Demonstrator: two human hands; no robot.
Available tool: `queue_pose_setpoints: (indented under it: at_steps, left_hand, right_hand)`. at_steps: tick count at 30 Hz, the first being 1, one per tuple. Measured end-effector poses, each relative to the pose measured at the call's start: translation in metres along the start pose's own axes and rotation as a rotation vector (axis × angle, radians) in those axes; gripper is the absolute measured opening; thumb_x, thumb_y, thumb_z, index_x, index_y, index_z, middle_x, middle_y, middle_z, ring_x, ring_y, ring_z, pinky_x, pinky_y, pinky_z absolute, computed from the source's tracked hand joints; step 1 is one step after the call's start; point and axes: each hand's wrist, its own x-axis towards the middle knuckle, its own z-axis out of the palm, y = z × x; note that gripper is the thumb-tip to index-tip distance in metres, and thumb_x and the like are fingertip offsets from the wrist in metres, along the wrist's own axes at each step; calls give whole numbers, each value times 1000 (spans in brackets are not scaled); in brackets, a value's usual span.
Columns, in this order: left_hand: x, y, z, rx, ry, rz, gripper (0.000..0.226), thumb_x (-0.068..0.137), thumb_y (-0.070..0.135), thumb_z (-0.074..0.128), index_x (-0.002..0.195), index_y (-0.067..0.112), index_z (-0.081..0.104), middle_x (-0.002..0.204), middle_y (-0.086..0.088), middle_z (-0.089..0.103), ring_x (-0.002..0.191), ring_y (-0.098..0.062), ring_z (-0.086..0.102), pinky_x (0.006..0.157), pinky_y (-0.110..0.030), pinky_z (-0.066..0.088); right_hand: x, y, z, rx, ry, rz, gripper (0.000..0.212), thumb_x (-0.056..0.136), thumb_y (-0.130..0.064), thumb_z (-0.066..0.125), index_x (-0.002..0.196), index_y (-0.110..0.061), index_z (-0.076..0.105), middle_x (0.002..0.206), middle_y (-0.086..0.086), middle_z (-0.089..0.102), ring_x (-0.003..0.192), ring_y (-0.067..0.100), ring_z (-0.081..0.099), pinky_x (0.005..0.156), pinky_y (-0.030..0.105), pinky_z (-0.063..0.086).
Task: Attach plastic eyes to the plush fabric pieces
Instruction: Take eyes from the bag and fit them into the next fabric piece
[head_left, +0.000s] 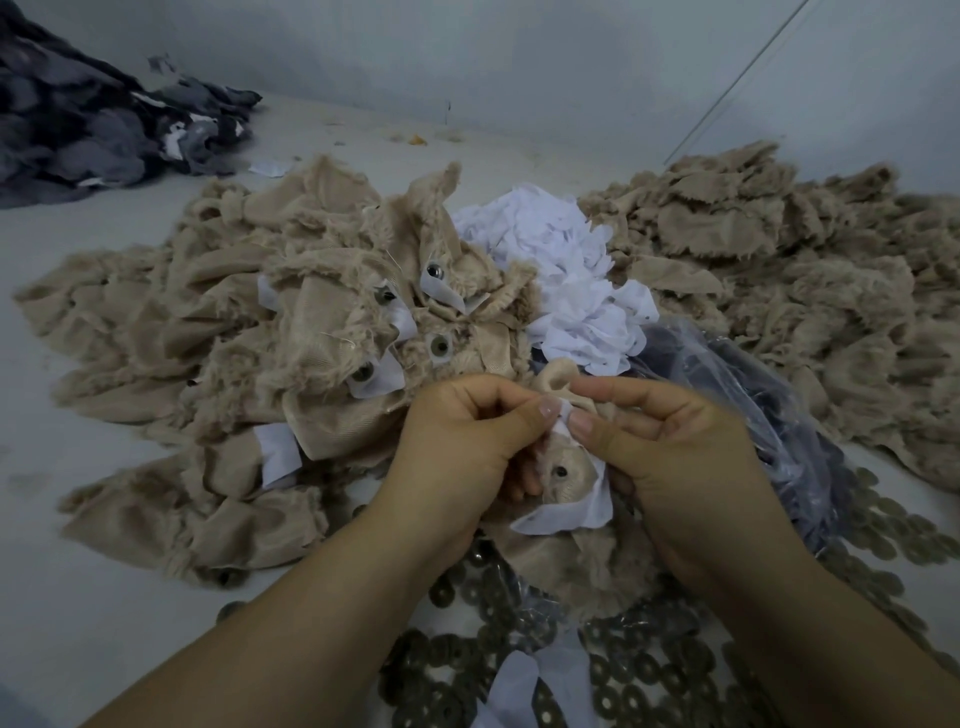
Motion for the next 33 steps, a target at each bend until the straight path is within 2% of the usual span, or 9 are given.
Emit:
queue_pose_setpoints:
  at_steps: [5,8,10,15,18,22,27,29,33]
  left_hand:
    - [-2,-1,3,74,52,112,16,86,9,72,70,11,74,58,-14,64,41,-18,52,41,-24,45]
    - [-4,-1,4,161,67,207,12,87,10,72,75,11,74,68,-21,68,54,-42,58,50,-41,53]
    - [-4,-1,4,154,64,206,12,87,10,72,76,9,74,71,-24,68,61,-49,60,55,-50,54]
    - [-2,-3,2,114,67,124,18,87,8,70,69,9,72,60,-15,66,46,-20,53,42,-22,44]
    - [-2,-4,4,234,92,196,20,87,6,71,67,7,68,54,-7,62,43,-9,52,41,-20,41]
    - [-2,-6,7,428,106,306,21,86,8,72,67,10,65,57,-10,60,49,-13,50,45,-29,43]
    - [-4,-9,8,460,115,353,21,85,7,73,66,11,63,58,-9,57,47,-5,46,45,-18,40]
    - [-6,-7,8,492,153,435,16,82,6,76,72,11,64,65,-4,58,55,-7,53,51,-21,45]
    - [-9,-4,6,709,87,847,18,82,-10,68,95,2,71,100,-7,62,88,-10,60,79,-18,47]
  right_hand:
    - [-3,-5,1,-66,15,-6,16,75,-3,78,87,-14,79,83,13,78,79,27,77,68,33,63]
    - [-5,-7,2,-197,27,-95,18,81,0,76,93,-13,77,77,8,78,76,20,77,67,27,62]
    - [-5,-7,3,-230,28,-122,18,81,-1,76,92,-15,77,76,6,78,76,18,77,68,26,62]
    - [-6,-9,5,-149,36,-99,16,80,2,76,89,-12,77,77,8,78,75,21,77,64,24,60]
    - [-6,-7,5,-98,77,-53,15,79,4,76,84,-11,76,78,9,78,74,21,77,61,24,60]
    - [-7,-5,6,-142,91,-56,17,80,6,75,83,-11,76,78,7,78,76,19,77,63,23,60]
    - [-5,-5,5,-159,121,-38,16,80,4,75,81,-11,76,75,9,77,73,22,77,61,30,62]
    - [-4,-5,5,-132,131,7,17,81,4,75,80,-13,76,76,13,77,72,26,76,62,37,63]
    - [-1,-8,2,-46,142,111,17,84,4,72,83,-13,76,80,17,76,73,32,76,62,39,62]
